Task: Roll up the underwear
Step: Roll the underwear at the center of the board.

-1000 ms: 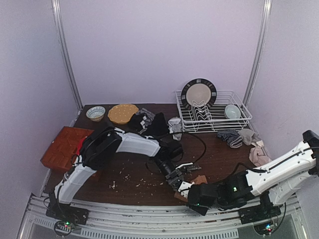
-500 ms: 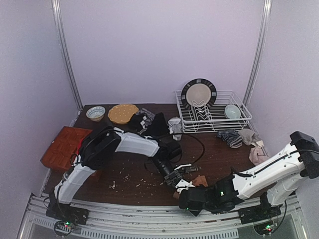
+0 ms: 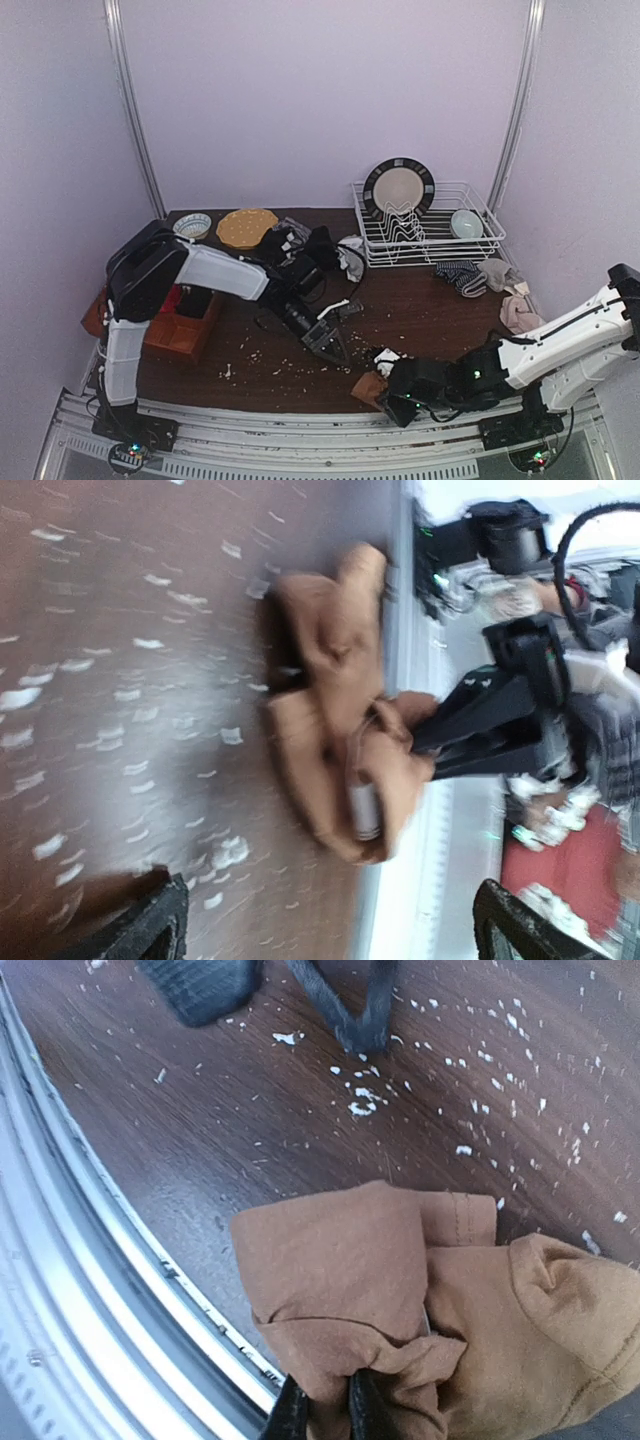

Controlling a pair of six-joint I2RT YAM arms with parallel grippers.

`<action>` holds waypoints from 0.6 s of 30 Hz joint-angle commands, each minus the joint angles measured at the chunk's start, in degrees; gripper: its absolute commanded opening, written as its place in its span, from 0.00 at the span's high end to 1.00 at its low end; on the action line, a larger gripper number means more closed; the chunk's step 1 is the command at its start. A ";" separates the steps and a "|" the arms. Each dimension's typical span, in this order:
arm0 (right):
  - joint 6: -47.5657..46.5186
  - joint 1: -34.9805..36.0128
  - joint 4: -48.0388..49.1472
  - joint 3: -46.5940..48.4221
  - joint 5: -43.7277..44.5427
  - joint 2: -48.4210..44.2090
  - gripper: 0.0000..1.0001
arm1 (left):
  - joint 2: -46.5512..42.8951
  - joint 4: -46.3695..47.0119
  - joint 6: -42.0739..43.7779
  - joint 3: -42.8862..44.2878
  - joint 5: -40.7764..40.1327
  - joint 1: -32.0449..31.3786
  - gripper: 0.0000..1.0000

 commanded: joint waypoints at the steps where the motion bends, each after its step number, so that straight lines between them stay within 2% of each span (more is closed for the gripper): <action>1: 4.92 -5.31 4.78 -8.62 -18.64 -5.64 1.00 | -9.04 14.21 -3.47 -7.41 -16.05 -0.24 0.02; 6: 7.01 -14.71 13.30 -13.06 -31.12 -10.84 1.00 | -20.64 28.94 -2.85 -20.53 -30.60 -1.58 0.02; 11: 8.26 -20.38 20.32 -12.88 -41.12 -7.54 1.00 | -29.17 40.20 6.42 -31.27 -49.22 -8.99 0.02; 13: 8.06 -21.93 22.24 -12.55 -44.11 -5.41 1.00 | -31.57 47.64 9.02 -36.35 -51.57 -10.66 0.02; 18: 9.44 -25.55 27.61 -14.02 -50.25 -1.68 1.00 | -33.77 58.40 7.46 -42.96 -51.54 -10.74 0.02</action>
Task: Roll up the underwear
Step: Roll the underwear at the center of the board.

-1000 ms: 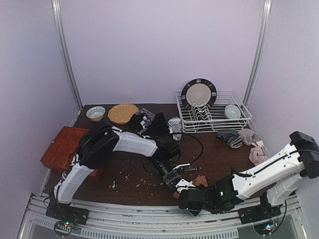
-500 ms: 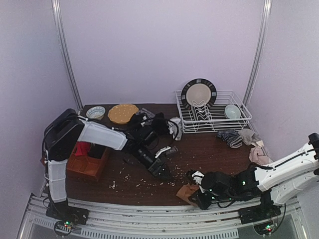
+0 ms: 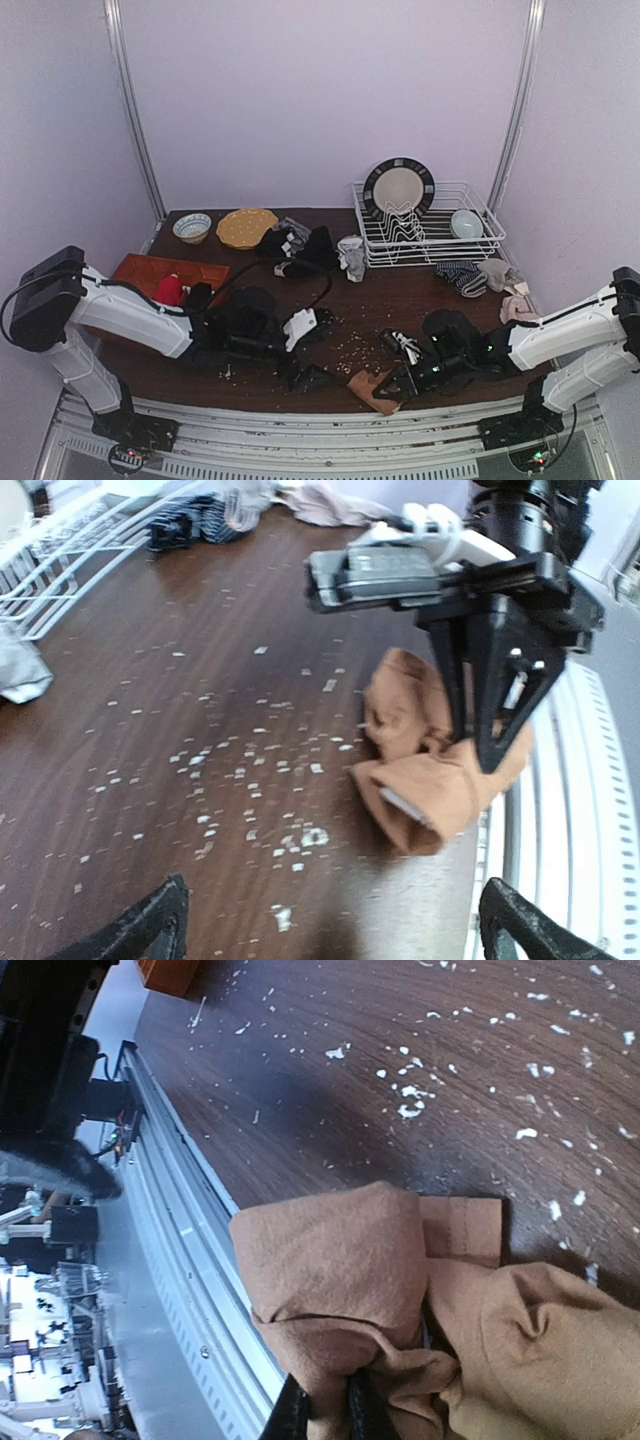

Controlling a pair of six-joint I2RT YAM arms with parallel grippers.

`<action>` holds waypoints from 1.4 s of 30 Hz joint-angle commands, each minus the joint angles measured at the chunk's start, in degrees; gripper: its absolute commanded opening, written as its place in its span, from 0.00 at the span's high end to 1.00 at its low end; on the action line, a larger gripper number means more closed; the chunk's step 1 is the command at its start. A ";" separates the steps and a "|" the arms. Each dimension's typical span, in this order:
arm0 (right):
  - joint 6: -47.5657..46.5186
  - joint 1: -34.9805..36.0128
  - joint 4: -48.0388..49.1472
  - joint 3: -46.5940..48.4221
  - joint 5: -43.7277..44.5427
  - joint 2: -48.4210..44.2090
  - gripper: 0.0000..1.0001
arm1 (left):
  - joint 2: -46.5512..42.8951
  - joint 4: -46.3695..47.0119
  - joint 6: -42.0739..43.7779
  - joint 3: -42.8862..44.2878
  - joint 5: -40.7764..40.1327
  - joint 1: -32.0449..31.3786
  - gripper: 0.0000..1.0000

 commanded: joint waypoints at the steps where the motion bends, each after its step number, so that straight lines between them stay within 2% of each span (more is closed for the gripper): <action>1: 2.29 -2.77 5.67 -2.42 -9.46 3.11 1.00 | -1.15 15.45 2.85 -3.76 -3.58 1.05 0.02; 3: 2.41 -3.74 7.45 -3.10 -11.56 4.53 1.00 | 0.73 14.44 6.48 -2.47 4.26 1.07 0.03; 6: 3.00 -5.29 10.36 -3.97 -13.89 6.59 1.00 | 5.82 9.90 13.09 1.78 17.58 0.57 0.10; 9: 3.56 -5.58 12.03 -4.82 -14.83 7.73 1.00 | 9.24 8.02 17.06 4.24 22.29 0.10 0.14; 13: 4.35 -5.87 13.23 -6.37 -14.92 7.62 1.00 | 13.07 -1.20 22.63 10.85 28.97 -0.14 0.18; 19: 5.04 -6.28 15.48 -8.65 -15.38 7.88 1.00 | 20.15 -11.13 29.15 20.36 33.42 -0.25 0.26; 25: 4.89 -6.54 14.91 -9.74 -15.50 6.50 1.00 | 24.51 -16.83 32.91 25.34 36.38 -0.49 0.29; 33: 3.97 -6.61 13.13 -9.87 -15.21 5.39 1.00 | 28.21 -21.38 35.22 30.39 38.36 -0.82 0.45; 38: 4.04 -6.58 13.61 -9.62 -15.46 5.95 1.00 | 30.47 -24.01 36.13 33.08 38.29 -1.38 0.61; 42: 3.63 -6.54 12.43 -9.13 -15.46 5.18 1.00 | 32.15 -25.96 36.35 34.42 38.27 -1.44 0.86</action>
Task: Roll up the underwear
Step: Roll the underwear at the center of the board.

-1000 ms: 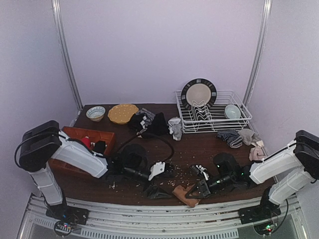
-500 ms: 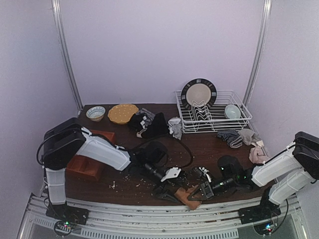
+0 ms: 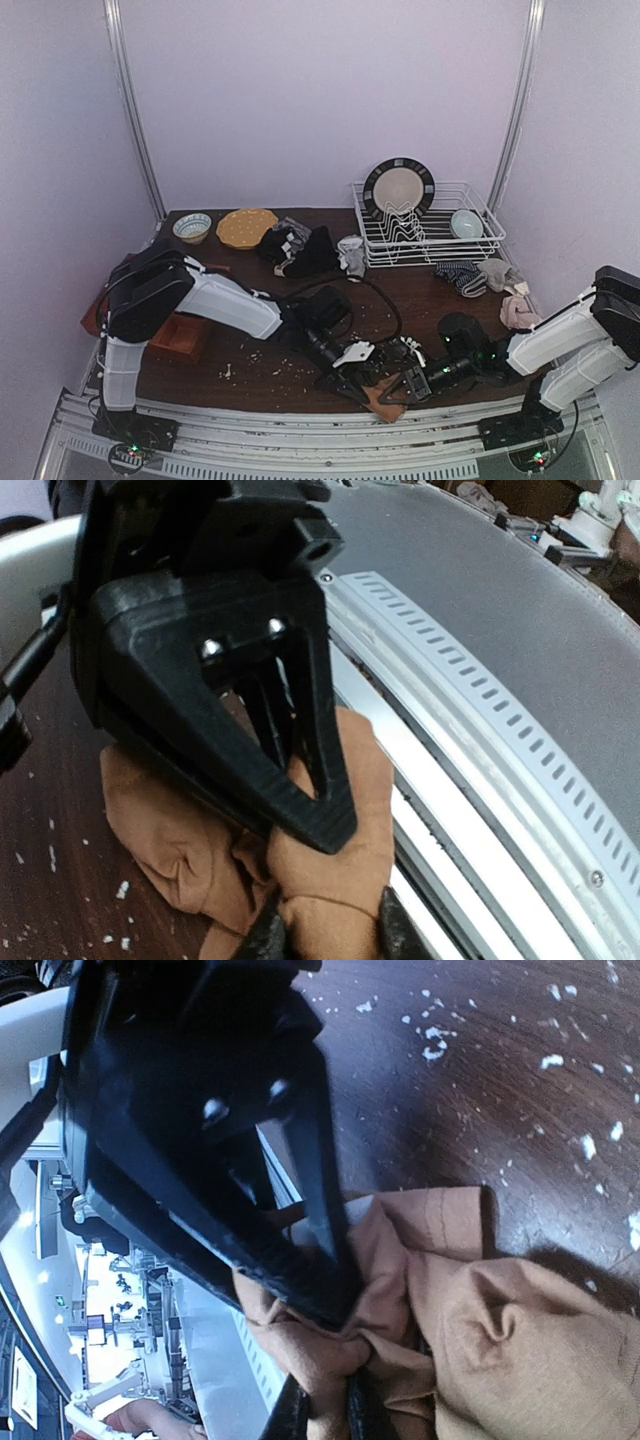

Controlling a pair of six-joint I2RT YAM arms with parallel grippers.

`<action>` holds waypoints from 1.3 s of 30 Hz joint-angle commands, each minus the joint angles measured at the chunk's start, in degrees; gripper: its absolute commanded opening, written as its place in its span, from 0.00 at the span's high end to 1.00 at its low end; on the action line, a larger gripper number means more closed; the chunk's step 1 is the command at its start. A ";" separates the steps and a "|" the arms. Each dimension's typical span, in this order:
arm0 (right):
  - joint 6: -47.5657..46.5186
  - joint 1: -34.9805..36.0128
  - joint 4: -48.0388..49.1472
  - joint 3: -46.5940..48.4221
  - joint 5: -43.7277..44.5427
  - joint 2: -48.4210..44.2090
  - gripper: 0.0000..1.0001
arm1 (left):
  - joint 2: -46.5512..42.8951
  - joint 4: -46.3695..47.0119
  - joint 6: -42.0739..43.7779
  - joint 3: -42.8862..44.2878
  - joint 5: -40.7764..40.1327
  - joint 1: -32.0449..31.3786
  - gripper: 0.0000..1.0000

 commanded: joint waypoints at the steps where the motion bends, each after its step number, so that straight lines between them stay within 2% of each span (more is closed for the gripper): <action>1: -0.80 -0.03 -7.39 -0.64 0.67 -0.56 1.00 | 2.66 -3.25 1.44 2.44 1.07 -0.64 0.96; 2: -1.24 0.10 -8.48 -0.42 1.04 -1.52 1.00 | 3.04 -4.49 1.25 3.03 0.72 -0.63 1.00; 4: -3.17 0.92 -12.79 0.70 2.44 -4.28 0.98 | 3.51 -7.46 0.74 4.27 0.55 -0.61 1.00; 8: -8.07 3.75 -22.87 4.01 8.64 -11.16 0.69 | 4.24 -19.05 1.00 8.41 4.01 0.24 1.00; 13: -11.41 7.35 -30.07 5.40 20.93 -18.75 0.56 | 3.73 -28.51 -0.44 9.49 5.50 0.97 1.00; 19: -13.27 18.78 -39.81 8.42 44.22 -25.13 0.52 | 7.61 -39.89 -2.63 16.42 5.72 1.11 1.00; 22: -13.55 23.81 -43.17 9.97 51.71 -27.29 0.51 | 10.48 -43.55 -5.15 20.77 6.20 1.15 1.00; 30: -16.40 32.03 -50.13 16.62 58.82 -21.54 0.51 | 22.56 -58.60 -10.96 38.50 7.19 1.15 1.00; 34: -16.98 35.02 -52.32 19.99 61.41 -15.81 0.51 | 25.96 -62.21 -12.36 42.10 8.27 1.23 1.00; 39: -16.05 36.09 -54.64 22.24 62.67 -10.27 0.51 | 26.94 -62.44 -13.09 42.16 9.91 1.70 1.00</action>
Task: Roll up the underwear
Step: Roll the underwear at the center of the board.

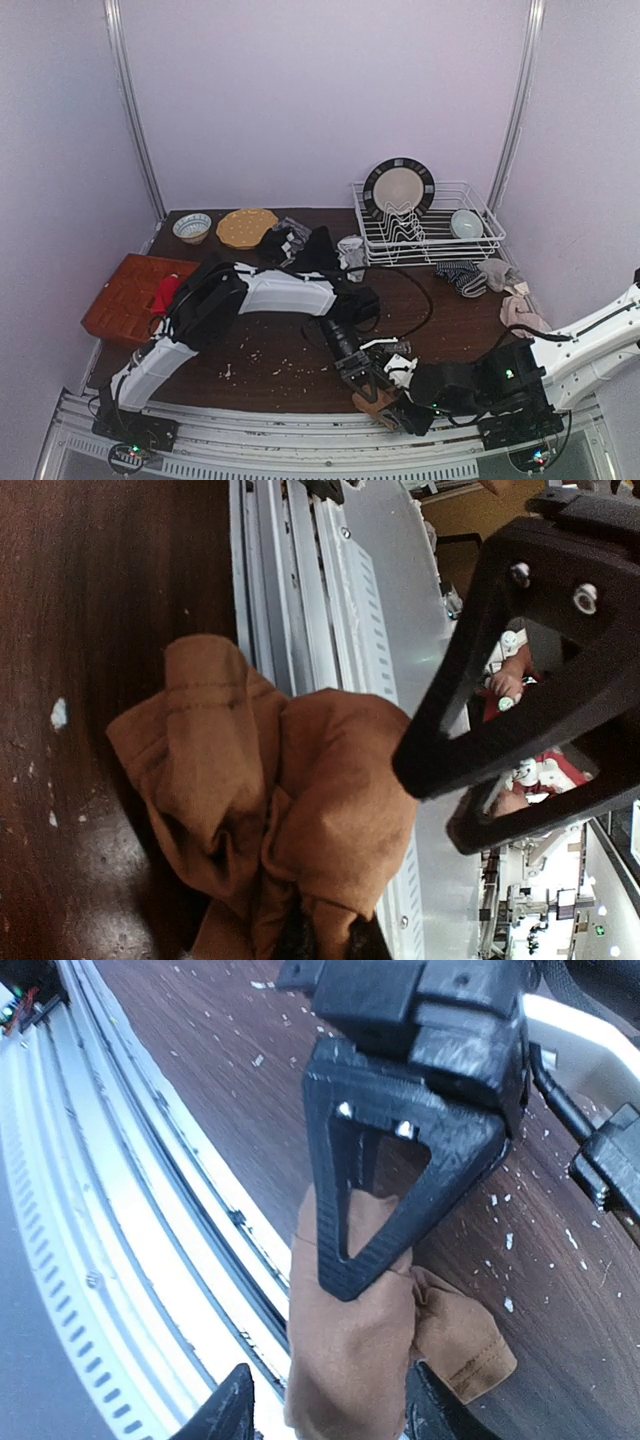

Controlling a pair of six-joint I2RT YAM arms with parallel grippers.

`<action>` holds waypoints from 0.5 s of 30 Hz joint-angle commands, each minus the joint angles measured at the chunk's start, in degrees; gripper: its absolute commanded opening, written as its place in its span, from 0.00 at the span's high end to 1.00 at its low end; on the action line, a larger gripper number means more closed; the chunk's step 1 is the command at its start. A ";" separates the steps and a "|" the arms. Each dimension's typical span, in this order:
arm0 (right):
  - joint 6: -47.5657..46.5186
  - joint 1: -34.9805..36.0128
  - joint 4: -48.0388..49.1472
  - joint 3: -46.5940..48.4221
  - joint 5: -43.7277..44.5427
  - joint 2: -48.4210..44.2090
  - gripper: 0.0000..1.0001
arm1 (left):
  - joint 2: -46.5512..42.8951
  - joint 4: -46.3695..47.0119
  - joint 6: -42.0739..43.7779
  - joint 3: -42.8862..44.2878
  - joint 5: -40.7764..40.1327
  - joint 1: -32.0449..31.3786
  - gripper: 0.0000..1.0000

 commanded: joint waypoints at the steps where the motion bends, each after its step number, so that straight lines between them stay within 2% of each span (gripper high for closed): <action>1: 0.28 0.87 -4.35 1.77 3.78 3.56 0.50 | 3.27 -3.50 -1.96 0.02 -3.02 0.34 1.00; 7: 3.62 0.97 -4.73 2.48 2.70 9.60 0.52 | 3.49 -3.50 -2.80 0.77 -2.94 0.65 1.00; 9: 4.71 0.89 -4.21 2.36 2.23 11.18 0.59 | 3.44 -3.50 -2.90 1.10 -3.10 0.64 1.00; 10: 5.02 0.88 -3.59 2.04 1.74 11.63 0.67 | 3.22 -3.50 -2.85 1.15 -3.31 0.71 1.00; 12: 5.51 0.59 -1.74 0.92 0.29 11.43 0.84 | 2.55 -2.89 -3.42 0.91 -3.94 0.84 0.83; 13: 5.64 0.38 -0.53 -0.18 -0.57 10.91 0.90 | 1.91 -1.86 -4.50 0.25 -4.07 1.07 0.70; 14: 5.87 0.05 0.52 -1.05 -1.45 10.27 0.95 | 1.09 0.03 -5.90 -0.68 -4.66 1.38 0.43; 15: 6.05 -0.56 1.65 -2.05 -2.27 9.55 0.97 | -0.18 2.51 -7.72 -2.25 -5.46 1.80 0.22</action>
